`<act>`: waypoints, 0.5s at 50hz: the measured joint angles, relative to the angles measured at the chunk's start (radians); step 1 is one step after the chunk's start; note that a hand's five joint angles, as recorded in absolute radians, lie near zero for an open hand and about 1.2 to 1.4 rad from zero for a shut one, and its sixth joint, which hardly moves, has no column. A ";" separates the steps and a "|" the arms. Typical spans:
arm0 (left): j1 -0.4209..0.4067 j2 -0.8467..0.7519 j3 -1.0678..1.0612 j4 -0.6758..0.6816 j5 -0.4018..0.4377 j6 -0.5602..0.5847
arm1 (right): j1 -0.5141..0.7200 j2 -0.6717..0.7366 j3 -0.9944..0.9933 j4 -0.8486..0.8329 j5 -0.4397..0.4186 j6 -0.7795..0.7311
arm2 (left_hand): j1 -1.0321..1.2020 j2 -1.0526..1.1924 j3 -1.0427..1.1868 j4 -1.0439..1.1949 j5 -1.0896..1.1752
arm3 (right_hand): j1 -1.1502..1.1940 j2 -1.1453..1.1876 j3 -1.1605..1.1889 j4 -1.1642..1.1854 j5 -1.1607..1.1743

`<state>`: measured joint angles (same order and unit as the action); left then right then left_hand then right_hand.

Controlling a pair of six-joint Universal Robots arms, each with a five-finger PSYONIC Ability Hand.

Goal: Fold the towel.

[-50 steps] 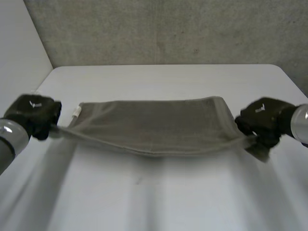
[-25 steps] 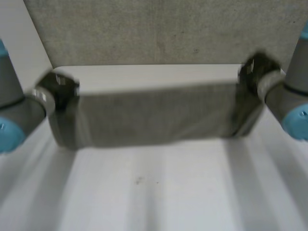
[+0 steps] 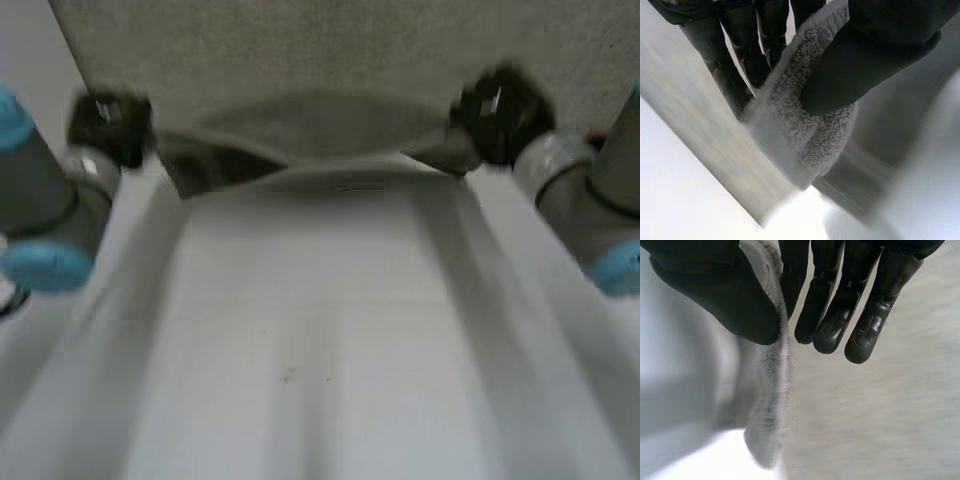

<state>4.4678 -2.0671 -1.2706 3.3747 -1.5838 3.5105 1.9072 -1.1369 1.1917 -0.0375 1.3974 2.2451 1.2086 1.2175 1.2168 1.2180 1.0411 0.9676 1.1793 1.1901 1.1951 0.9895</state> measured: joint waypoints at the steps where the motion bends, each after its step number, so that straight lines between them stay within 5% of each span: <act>1: 0.005 0.003 -0.069 0.001 0.018 0.002 | -0.007 0.016 0.035 0.057 -0.020 -0.002 | 0.000 0.000 0.000 0.000 0.000 | 0.000 0.000 0.000 0.000 0.000; 14: 0.041 0.049 -0.477 -0.010 0.086 0.055 | -0.080 0.096 0.291 0.248 -0.108 0.000 | 0.000 0.000 0.000 0.000 0.000 | 0.000 0.000 0.000 0.000 0.000; 23: 0.071 0.233 -0.568 -0.100 0.085 0.148 | -0.108 -0.023 0.357 0.279 -0.116 0.002 | 0.000 0.000 0.000 0.000 0.000 | 0.000 0.000 0.000 0.000 0.001; 25: 0.080 0.358 -0.611 -0.211 0.087 0.203 | -0.125 -0.137 0.390 0.410 -0.114 -0.016 | 0.000 0.000 0.000 0.000 0.000 | 0.000 0.000 0.000 0.000 0.001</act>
<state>4.5481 -1.7090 -1.8813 3.1633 -1.4969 3.7140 1.7820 -1.2734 1.5817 0.3720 1.2835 2.2296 1.2086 1.2175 1.2168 1.2181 1.0412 0.9676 1.1793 1.1901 1.1952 0.9906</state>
